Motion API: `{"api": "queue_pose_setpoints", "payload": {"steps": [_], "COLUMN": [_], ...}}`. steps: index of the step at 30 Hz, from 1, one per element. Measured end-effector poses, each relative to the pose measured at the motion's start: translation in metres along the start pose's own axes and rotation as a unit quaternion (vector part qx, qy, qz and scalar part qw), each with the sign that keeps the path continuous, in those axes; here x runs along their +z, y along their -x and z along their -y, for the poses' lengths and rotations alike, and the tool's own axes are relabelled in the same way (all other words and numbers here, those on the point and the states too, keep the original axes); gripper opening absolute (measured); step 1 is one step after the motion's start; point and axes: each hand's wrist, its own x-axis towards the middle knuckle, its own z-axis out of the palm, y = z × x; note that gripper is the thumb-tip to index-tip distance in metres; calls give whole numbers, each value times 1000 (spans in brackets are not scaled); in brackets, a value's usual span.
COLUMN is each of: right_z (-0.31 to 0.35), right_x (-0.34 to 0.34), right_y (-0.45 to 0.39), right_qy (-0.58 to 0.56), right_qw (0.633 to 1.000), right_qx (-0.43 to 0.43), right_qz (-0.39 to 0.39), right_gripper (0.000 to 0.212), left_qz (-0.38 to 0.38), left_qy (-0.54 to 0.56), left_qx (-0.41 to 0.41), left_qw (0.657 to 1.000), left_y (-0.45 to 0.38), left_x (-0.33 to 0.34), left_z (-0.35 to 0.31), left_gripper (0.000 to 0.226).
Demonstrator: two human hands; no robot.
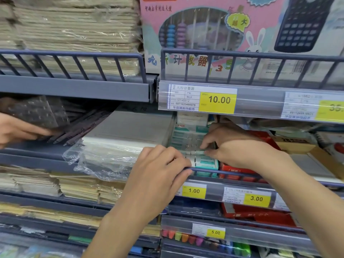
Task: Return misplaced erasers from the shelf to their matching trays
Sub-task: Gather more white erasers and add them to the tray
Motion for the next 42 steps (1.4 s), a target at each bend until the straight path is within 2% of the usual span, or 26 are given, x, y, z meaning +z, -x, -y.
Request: {"api": "queue_pose_setpoints", "payload": {"steps": [7, 9, 11, 14, 17, 19, 22, 26, 30, 32, 36, 42], "right_z": [5, 9, 15, 30, 48, 56, 62, 66, 65, 68, 81, 111], "right_x": [1, 1, 2, 5, 14, 26, 61, 138, 222, 256, 303, 339], "right_y": [-1, 7, 20, 47, 84, 112, 158, 228, 311, 355, 444, 572], "right_qy": [28, 10, -50, -209, -401, -461, -520, -554, -591, -578, -572, -556], "right_qw": [999, 1000, 993, 954, 883, 851, 820, 780, 678, 646, 569, 480], "right_qx": [7, 2, 12, 41, 17, 17, 72, 227, 411, 482, 581, 672], "right_qz": [21, -19, -104, -212, -244, -250, -229, -183, -148, -127, -104, -92], "right_gripper": [17, 19, 20, 19, 18, 19, 20, 21, 15, 18, 15, 16], "left_qz": [21, 28, 9, -74, -153, -158, -97, 54, 249, 335, 445, 520], "left_qy": [34, 72, 142, 211, 293, 379, 500, 563, 554, 524, 471, 429], "left_qx": [-23, -52, -98, -158, -186, -194, -226, -318, -427, -459, -471, -455], "left_qw": [999, 996, 985, 962, 925, 891, 830, 761, 669, 635, 599, 581], "left_y": [1, 1, 1, 4, 13, 26, 54, 109, 184, 225, 291, 332], "left_x": [-2, -7, -14, -28, -39, -39, -25, 25, 99, 129, 160, 165], "left_z": [0, -1, -2, -6, -15, -23, -39, -58, -79, -93, -121, -190], "left_gripper": [18, 18, 19, 22, 17, 19, 17, 14, 12, 13, 11, 8]}}
